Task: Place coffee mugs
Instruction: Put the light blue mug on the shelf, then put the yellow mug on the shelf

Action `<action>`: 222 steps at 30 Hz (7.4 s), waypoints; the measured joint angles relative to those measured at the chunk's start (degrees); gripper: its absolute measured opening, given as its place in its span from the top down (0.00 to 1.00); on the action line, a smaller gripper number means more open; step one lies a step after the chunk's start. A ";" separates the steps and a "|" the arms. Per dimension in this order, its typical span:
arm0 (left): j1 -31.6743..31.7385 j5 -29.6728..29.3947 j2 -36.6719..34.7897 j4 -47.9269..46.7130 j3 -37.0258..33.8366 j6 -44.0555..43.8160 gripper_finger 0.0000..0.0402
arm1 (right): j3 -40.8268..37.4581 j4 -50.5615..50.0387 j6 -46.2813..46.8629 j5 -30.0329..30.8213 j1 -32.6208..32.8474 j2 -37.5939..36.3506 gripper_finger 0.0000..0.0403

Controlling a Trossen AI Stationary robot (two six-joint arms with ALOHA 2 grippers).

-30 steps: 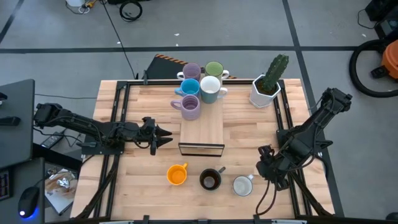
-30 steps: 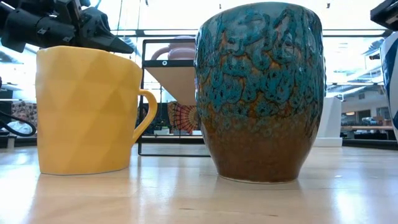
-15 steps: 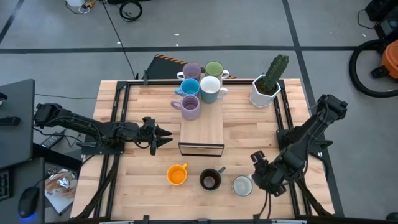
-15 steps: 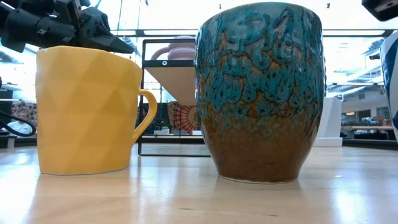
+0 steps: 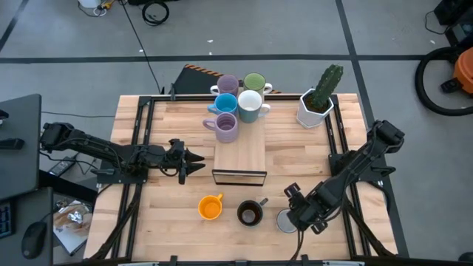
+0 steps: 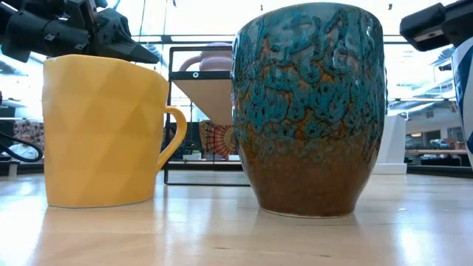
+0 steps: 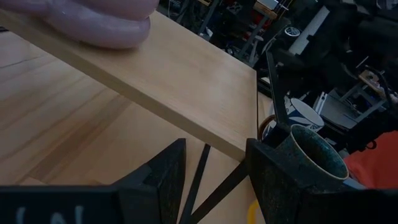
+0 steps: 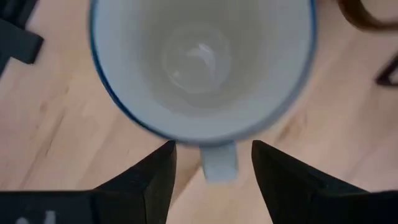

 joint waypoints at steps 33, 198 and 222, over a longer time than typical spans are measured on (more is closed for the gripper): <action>0.00 1.68 0.00 0.00 0.00 -0.07 0.57 | -0.06 2.01 -3.33 -2.95 -4.10 5.61 0.81; 0.00 1.03 -0.01 -2.38 0.02 -1.05 0.57 | -6.05 22.48 -6.82 -0.24 -54.51 -31.13 0.48; 0.00 14.17 -0.02 -12.07 0.02 6.43 0.57 | -5.98 23.55 -4.65 7.19 -38.25 -40.85 0.48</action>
